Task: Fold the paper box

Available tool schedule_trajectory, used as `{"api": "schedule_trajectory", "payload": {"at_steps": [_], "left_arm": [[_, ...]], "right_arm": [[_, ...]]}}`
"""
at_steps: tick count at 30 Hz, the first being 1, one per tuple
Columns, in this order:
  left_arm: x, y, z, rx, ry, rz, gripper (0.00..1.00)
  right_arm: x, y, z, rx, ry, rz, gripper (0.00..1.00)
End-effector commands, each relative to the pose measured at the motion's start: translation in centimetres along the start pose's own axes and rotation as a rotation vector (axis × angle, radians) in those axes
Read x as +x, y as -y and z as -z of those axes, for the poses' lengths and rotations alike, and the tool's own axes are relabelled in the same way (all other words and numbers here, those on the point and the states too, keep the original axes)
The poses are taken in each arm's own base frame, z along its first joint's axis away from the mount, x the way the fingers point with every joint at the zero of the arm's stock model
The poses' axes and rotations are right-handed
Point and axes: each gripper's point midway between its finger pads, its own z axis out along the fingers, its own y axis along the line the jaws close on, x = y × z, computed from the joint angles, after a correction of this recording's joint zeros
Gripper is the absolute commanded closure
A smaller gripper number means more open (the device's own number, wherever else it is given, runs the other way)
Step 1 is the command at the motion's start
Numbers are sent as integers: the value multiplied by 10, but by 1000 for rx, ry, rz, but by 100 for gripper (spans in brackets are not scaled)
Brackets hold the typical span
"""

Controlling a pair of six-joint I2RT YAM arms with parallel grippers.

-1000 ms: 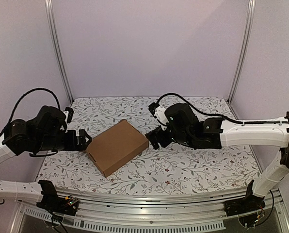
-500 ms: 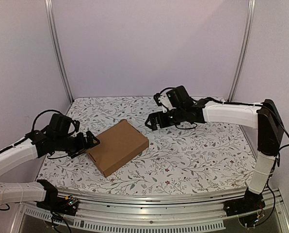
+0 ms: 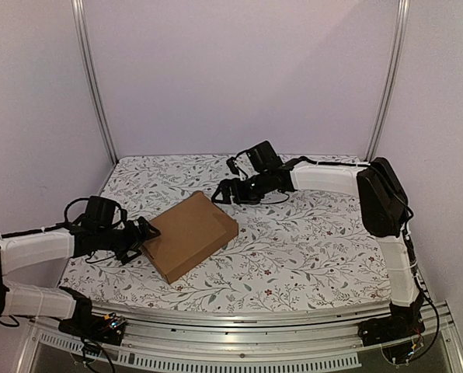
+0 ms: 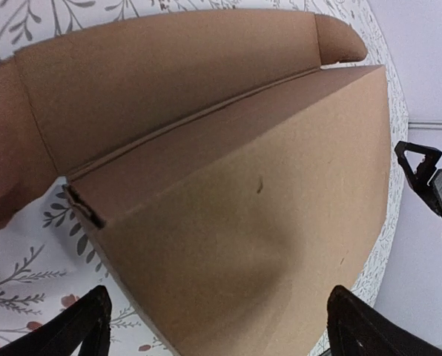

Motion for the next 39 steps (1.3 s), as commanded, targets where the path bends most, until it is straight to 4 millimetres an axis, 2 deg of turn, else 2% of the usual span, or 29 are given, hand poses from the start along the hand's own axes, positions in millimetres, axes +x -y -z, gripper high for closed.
{"api": "schedule_trajectory", "payload": {"at_steps": [1,3,4,7,13,18,23,27,30,39], "left_arm": [[-4,-4,-11,32,0,38,1],[1,-10,-18,18,-29,46,1],[-2,-6,-20,39,-21,41,0],[2,-13,-28,27,-38,47,0],[10,-21,-39,35,-77,54,1],[18,-23,-48,47,-124,44,5],[30,-21,-61,86,-204,30,12],[38,-21,-69,104,-246,8,20],[41,-17,-71,123,-268,-22,24],[37,1,-61,171,-276,-121,26]], "right_arm": [[2,4,-25,-73,-53,-77,1],[8,9,-39,-92,-79,-107,2],[8,8,-43,-104,-86,-121,2],[17,16,-54,-105,-108,-144,3],[40,20,-66,-153,-169,-178,4],[59,18,-66,-219,-193,-221,8],[77,15,-54,-258,-194,-259,12],[79,5,-36,-310,-144,-249,16],[83,-1,-21,-323,-129,-240,24],[71,-21,14,-387,-7,-221,51]]}}
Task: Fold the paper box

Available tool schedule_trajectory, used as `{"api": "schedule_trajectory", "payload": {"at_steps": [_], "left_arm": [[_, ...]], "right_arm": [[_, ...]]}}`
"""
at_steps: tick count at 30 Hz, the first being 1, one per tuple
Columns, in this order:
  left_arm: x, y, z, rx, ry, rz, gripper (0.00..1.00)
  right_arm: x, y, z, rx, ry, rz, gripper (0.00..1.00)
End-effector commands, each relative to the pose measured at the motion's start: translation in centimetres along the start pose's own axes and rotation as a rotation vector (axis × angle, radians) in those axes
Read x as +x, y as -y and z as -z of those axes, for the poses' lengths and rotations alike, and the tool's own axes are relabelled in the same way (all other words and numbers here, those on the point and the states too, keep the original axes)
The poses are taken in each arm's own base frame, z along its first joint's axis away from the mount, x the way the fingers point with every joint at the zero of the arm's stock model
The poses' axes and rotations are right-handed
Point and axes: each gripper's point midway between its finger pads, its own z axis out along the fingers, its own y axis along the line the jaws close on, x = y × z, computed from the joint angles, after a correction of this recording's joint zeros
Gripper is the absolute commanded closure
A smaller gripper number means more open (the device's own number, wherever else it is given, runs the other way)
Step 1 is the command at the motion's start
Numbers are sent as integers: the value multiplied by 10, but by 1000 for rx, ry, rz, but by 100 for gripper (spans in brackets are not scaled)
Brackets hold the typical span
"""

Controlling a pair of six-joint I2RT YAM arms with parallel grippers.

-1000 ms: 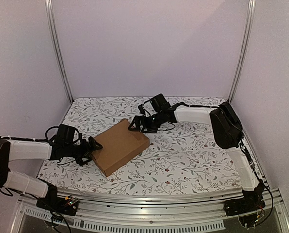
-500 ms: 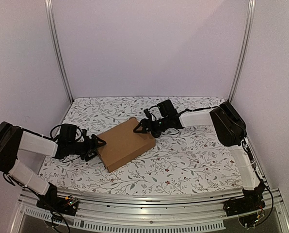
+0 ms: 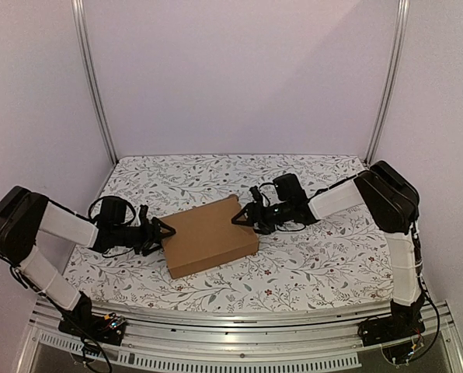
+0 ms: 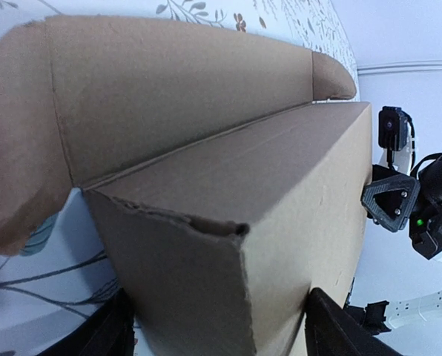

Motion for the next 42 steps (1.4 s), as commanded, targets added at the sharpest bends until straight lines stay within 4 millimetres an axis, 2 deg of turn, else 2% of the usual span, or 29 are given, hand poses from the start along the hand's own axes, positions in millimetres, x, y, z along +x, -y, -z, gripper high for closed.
{"api": "schedule_trajectory", "payload": {"at_steps": [1,5,9,13,16,20,26,27,29,33,34,38,42], "left_arm": [[38,-15,3,-61,-146,3,26],[36,-2,11,-30,-134,-43,25],[29,12,21,-12,-105,-80,21],[21,25,34,-27,-76,-112,18],[18,33,47,-52,-57,-114,15],[10,52,67,-40,-8,-154,12],[9,65,85,-48,6,-180,10],[9,67,88,-43,16,-183,9],[8,74,96,-33,40,-196,1],[4,89,111,-16,72,-233,0],[3,91,114,-17,80,-243,0],[-1,100,122,-12,103,-262,0],[-5,106,132,-9,141,-289,0]], "right_arm": [[9,-60,7,-161,22,82,53],[8,-69,18,-199,72,90,62],[9,-76,28,-215,105,103,68],[8,-83,43,-202,147,143,70],[8,-81,52,-165,179,180,72],[3,-88,70,-107,235,283,73],[1,-93,87,-7,310,447,75],[1,-99,94,11,327,506,75],[2,-107,102,31,337,574,76],[3,-132,120,68,389,725,79],[3,-145,127,78,407,797,79],[8,-174,140,117,429,972,82],[20,-193,149,149,455,1144,83]]}}
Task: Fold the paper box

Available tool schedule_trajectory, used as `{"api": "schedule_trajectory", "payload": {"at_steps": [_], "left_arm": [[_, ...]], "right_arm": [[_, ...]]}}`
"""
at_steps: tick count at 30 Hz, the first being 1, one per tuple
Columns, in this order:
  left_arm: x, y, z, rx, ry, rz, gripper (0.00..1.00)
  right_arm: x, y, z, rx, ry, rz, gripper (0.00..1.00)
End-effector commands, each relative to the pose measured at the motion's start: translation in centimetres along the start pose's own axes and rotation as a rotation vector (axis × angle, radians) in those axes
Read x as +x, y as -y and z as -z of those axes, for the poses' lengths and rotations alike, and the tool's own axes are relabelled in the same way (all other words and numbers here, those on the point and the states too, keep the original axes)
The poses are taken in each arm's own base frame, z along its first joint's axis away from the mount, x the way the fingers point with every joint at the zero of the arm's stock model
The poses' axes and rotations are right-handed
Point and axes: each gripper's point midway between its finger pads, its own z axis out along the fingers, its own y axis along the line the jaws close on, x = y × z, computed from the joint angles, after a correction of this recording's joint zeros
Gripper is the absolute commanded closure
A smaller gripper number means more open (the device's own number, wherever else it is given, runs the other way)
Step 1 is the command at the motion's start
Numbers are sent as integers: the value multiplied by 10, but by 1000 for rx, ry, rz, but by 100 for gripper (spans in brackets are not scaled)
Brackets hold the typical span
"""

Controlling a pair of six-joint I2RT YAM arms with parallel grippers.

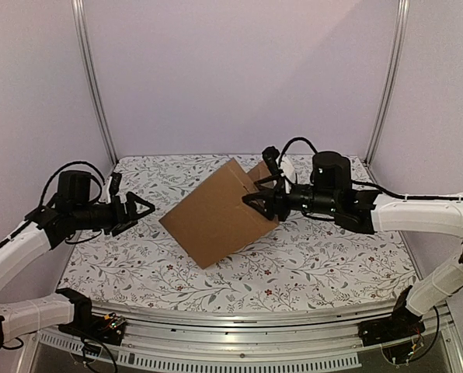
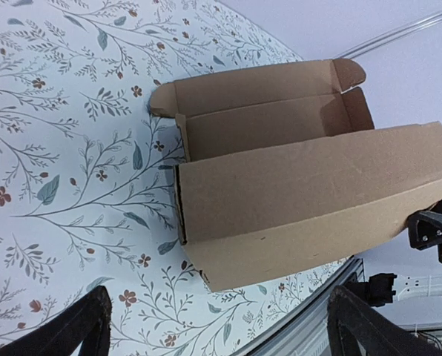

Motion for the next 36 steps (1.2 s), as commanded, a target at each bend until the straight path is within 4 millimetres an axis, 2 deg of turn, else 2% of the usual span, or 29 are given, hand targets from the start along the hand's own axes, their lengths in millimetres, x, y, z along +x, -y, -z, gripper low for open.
{"api": "schedule_trajectory", "payload": {"at_steps": [1,5,6,8,10,11,19,22,23,26,28,32,34,36], "left_arm": [[-2,2,11,-30,22,-41,0],[0,2,16,-32,30,-53,0],[1,2,16,-34,32,-52,0],[1,1,19,-38,44,-56,0],[1,0,22,-43,58,-60,0],[2,-3,23,-52,65,-58,0],[14,-12,24,-49,79,-48,1],[14,-10,25,-33,92,-43,0],[14,-9,25,-27,96,-41,0],[14,-12,23,-30,108,-39,0],[15,-13,20,-22,105,-31,0],[15,-16,12,-11,101,-15,1],[13,-16,8,-3,107,-10,0],[13,-19,3,-5,106,-4,0]], "right_arm": [[-15,-17,13,32,19,272,83],[6,-52,15,-16,-31,545,85],[13,-57,14,-20,-67,650,85],[24,-67,14,-43,-148,765,85],[40,-69,17,-16,-256,870,85],[47,-77,17,-18,-286,933,85],[115,-82,18,113,-551,1335,92],[145,-75,21,168,-641,1448,88],[152,-71,23,186,-660,1470,85],[169,-64,28,194,-698,1468,68],[170,-64,31,206,-675,1428,48],[168,-60,38,237,-621,1371,30],[171,-58,42,250,-612,1347,3],[174,-59,44,246,-596,1305,1]]}}
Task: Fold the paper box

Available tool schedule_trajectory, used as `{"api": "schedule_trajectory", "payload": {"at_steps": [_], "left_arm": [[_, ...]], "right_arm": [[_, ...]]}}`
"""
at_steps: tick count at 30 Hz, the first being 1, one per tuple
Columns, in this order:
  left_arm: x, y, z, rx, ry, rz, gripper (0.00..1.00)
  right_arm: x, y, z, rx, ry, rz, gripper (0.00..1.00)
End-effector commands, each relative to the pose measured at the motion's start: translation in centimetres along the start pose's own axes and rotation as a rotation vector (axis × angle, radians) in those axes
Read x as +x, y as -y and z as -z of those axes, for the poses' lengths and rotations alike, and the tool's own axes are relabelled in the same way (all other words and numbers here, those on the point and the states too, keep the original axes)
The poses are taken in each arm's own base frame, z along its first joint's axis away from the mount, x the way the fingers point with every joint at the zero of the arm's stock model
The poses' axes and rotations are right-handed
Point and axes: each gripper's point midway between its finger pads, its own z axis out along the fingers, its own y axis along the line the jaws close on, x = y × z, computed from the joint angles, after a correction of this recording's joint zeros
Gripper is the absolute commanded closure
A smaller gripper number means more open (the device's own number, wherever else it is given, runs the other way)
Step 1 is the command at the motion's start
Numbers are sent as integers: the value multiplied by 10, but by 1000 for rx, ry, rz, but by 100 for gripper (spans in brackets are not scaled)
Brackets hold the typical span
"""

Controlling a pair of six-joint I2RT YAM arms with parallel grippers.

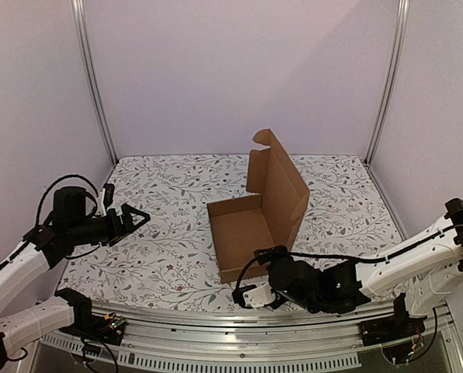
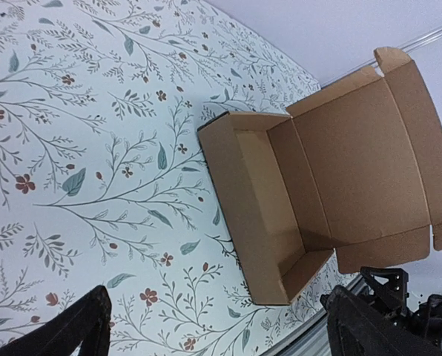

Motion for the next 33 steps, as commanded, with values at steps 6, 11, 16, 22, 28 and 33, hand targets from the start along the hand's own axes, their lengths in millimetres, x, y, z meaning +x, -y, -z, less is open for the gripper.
{"api": "schedule_trajectory", "payload": {"at_steps": [6,11,16,22,28,33], "left_arm": [[-5,2,-19,27,8,-4,0],[-13,8,-34,27,-20,-21,0],[-24,17,-52,35,-40,-40,0],[-42,31,-83,45,-62,-80,0],[-46,33,-135,22,-127,-101,0],[-60,27,-170,-22,-129,-115,4]], "right_arm": [[1,-8,20,-33,66,-217,1],[-8,1,46,-129,152,-358,1],[-8,20,82,-217,199,-550,1],[-6,38,115,-334,201,-818,1],[28,42,113,-271,27,-1051,1],[62,40,101,-193,-83,-1211,13]]}}
